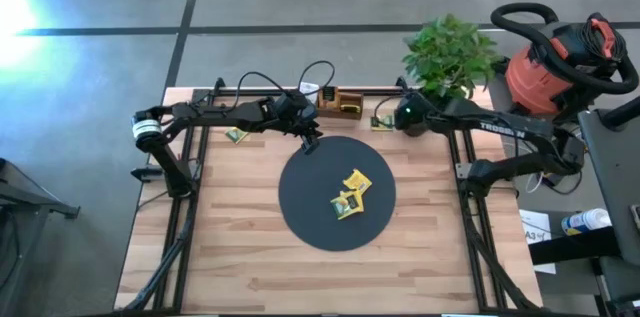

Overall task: Pick & Place Tea
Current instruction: Adjust the black potted plant, then put the green tea bag into the right section of the wooden organizer

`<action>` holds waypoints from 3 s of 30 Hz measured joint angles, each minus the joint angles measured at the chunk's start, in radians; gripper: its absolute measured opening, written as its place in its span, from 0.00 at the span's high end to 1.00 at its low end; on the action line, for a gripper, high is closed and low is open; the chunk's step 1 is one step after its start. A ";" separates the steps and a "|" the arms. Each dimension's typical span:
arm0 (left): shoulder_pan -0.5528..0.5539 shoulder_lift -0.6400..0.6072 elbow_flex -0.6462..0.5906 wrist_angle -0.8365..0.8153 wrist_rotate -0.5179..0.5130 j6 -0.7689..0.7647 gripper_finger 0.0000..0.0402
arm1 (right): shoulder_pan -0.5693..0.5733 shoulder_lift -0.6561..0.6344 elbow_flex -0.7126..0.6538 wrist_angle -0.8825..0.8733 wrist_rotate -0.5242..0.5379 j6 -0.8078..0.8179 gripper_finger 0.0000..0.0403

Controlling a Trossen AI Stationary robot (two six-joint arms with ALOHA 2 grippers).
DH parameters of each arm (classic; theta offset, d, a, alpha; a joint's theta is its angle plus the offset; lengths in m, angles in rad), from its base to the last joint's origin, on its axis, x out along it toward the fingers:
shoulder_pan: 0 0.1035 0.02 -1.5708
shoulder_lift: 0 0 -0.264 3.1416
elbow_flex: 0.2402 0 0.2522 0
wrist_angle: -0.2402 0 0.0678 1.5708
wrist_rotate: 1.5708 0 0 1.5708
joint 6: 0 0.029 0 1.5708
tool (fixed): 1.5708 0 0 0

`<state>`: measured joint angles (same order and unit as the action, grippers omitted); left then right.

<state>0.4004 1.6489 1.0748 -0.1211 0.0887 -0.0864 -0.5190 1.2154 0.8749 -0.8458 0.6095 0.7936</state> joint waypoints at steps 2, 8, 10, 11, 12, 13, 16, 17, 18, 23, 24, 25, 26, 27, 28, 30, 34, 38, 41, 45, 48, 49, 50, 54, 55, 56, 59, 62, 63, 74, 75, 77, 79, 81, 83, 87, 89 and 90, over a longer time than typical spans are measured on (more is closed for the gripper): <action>0.000 0.000 0.000 0.001 0.000 0.000 0.61 | 0.000 -0.018 0.000 -0.033 -0.042 -0.001 0.34; 0.000 0.000 0.000 0.000 0.000 0.000 0.61 | 0.013 -0.047 0.000 -0.058 -0.179 -0.031 0.35; 0.000 0.000 0.000 0.001 0.000 -0.002 0.61 | 0.034 -0.054 0.000 -0.057 -0.230 -0.031 0.35; 0.000 0.000 0.000 0.001 0.000 -0.004 0.61 | 0.048 -0.057 0.000 -0.057 -0.250 -0.031 0.35; 0.000 0.000 0.000 0.001 0.000 -0.008 0.61 | 0.064 -0.059 0.000 -0.057 -0.267 -0.031 0.34; 0.000 0.000 0.000 0.000 0.000 -0.013 0.61 | 0.082 -0.061 0.000 -0.057 -0.287 -0.031 0.34; 0.000 0.000 0.000 0.001 0.000 -0.018 0.61 | 0.142 -0.064 0.000 -0.055 -0.366 -0.041 0.34; 0.000 0.000 0.000 0.001 0.000 -0.018 0.61 | 0.165 -0.063 0.000 -0.053 -0.397 -0.043 0.34; 0.000 0.000 0.000 0.001 0.000 -0.018 0.61 | 0.187 -0.061 0.000 -0.045 -0.423 -0.042 0.34; 0.000 0.000 0.000 0.000 0.000 -0.016 0.61 | 0.279 -0.041 -0.002 0.072 -0.550 0.003 0.36; 0.000 0.000 0.000 -0.002 0.000 -0.016 0.61 | 0.292 -0.030 -0.005 0.116 -0.558 0.017 0.37; 0.000 0.000 0.000 -0.008 0.000 -0.016 0.61 | 0.301 -0.014 -0.007 0.154 -0.559 0.023 0.38; 0.000 0.000 0.000 -0.018 0.000 -0.014 0.61 | 0.310 0.009 -0.010 0.188 -0.558 0.024 0.39; 0.000 0.000 0.000 -0.032 0.000 -0.010 0.61 | 0.314 0.038 -0.010 0.224 -0.558 0.026 0.41; 0.000 0.000 0.000 -0.049 0.000 -0.004 0.61 | 0.317 0.072 -0.010 0.262 -0.558 0.030 0.42; 0.000 0.000 0.000 -0.078 0.000 0.005 0.61 | 0.323 0.152 -0.010 0.310 -0.554 0.034 0.45; 0.000 0.000 -0.018 -0.109 -0.001 0.002 0.61 | 0.332 0.332 0.031 0.317 -0.458 0.056 0.54; -0.003 -0.007 -0.049 -0.127 0.000 -0.039 0.61 | 0.313 0.468 0.127 0.270 -0.350 0.082 0.67; -0.004 -0.023 -0.077 -0.129 0.000 -0.067 0.61 | 0.286 0.544 0.221 0.206 -0.264 0.082 0.78; -0.004 -0.054 -0.117 -0.123 -0.003 -0.090 0.61 | 0.242 0.619 0.341 0.089 -0.149 0.082 0.91; -0.004 -0.073 -0.143 -0.125 -0.010 -0.104 0.61 | 0.189 0.673 0.398 0.045 -0.147 0.060 0.96; -0.003 -0.077 -0.148 -0.123 -0.010 -0.110 0.61 | 0.172 0.692 0.411 0.034 -0.158 0.043 0.97; -0.003 -0.080 -0.154 -0.123 -0.012 -0.116 0.61 | 0.154 0.711 0.424 0.031 -0.176 0.030 0.97; -0.003 -0.085 -0.163 -0.116 -0.012 -0.127 0.61 | 0.105 0.780 0.469 0.027 -0.195 -0.040 0.98; -0.003 -0.085 -0.165 -0.121 -0.012 -0.133 0.61 | 0.095 0.792 0.483 0.033 -0.195 -0.061 0.98; -0.003 -0.086 -0.165 -0.122 -0.012 -0.134 0.61 | 0.089 0.801 0.494 0.033 -0.198 -0.085 0.98; -0.003 -0.088 -0.165 -0.117 -0.012 -0.137 0.61 | 0.072 0.814 0.510 0.034 -0.201 -0.108 0.98; -0.003 -0.089 -0.165 -0.118 -0.012 -0.145 0.61 | 0.053 0.815 0.491 0.025 -0.222 -0.087 0.98; -0.003 -0.089 -0.165 -0.118 -0.012 -0.149 0.61 | 0.049 0.815 0.482 0.020 -0.222 -0.078 0.98; -0.003 -0.090 -0.165 -0.107 -0.012 -0.147 0.61 | 0.033 0.813 0.441 0.047 -0.266 -0.114 0.98; -0.003 -0.090 -0.165 -0.102 -0.012 -0.147 0.61 | 0.032 0.812 0.441 0.048 -0.276 -0.113 0.98; -0.003 -0.090 -0.165 -0.096 -0.012 -0.148 0.61 | 0.038 0.811 0.442 0.049 -0.303 -0.113 0.98; -0.003 -0.090 -0.165 -0.091 -0.012 -0.148 0.61 | 0.049 0.810 0.444 0.050 -0.349 -0.114 0.98; -0.003 -0.090 -0.165 -0.087 -0.012 -0.148 0.61 | 0.066 0.809 0.444 0.052 -0.401 -0.114 0.98; -0.003 -0.090 -0.165 -0.083 -0.012 -0.149 0.61 | 0.085 0.808 0.444 0.055 -0.448 -0.114 0.98; -0.003 -0.090 -0.165 -0.078 -0.012 -0.149 0.61 | 0.125 0.809 0.451 0.078 -0.549 -0.116 0.98; -0.003 -0.090 -0.165 -0.078 -0.012 -0.149 0.61 | 0.144 0.811 0.462 0.083 -0.570 -0.112 0.98; -0.003 -0.090 -0.165 -0.078 -0.012 -0.149 0.61 | 0.153 0.812 0.467 0.085 -0.570 -0.108 0.98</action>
<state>0.3977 1.5589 0.9100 -0.1993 0.0765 -0.2356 -0.3661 2.0271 1.3415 -0.7609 0.0392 0.6855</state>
